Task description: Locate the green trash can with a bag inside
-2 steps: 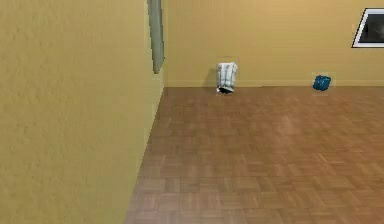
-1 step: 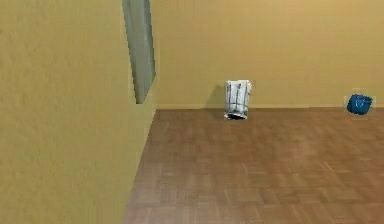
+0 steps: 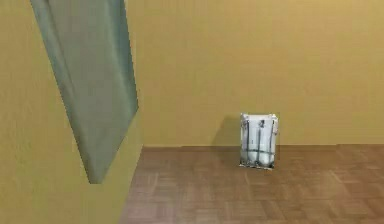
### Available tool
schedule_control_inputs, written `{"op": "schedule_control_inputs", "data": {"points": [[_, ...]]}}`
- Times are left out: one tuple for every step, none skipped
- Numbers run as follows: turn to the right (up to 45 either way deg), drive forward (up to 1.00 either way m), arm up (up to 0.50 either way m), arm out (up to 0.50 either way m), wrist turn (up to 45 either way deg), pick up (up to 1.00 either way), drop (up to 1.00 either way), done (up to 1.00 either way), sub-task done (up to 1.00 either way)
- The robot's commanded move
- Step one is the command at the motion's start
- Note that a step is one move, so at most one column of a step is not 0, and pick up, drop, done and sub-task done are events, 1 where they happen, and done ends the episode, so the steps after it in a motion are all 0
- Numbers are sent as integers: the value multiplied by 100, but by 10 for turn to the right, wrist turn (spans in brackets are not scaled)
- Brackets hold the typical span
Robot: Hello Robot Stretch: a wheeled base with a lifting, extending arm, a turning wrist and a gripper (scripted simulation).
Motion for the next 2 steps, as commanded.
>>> {"op": "schedule_control_inputs", "data": {"points": [[0,85,0,0,0,0,0,0,0],[360,0,0,0,0,0,0,0,0]]}}
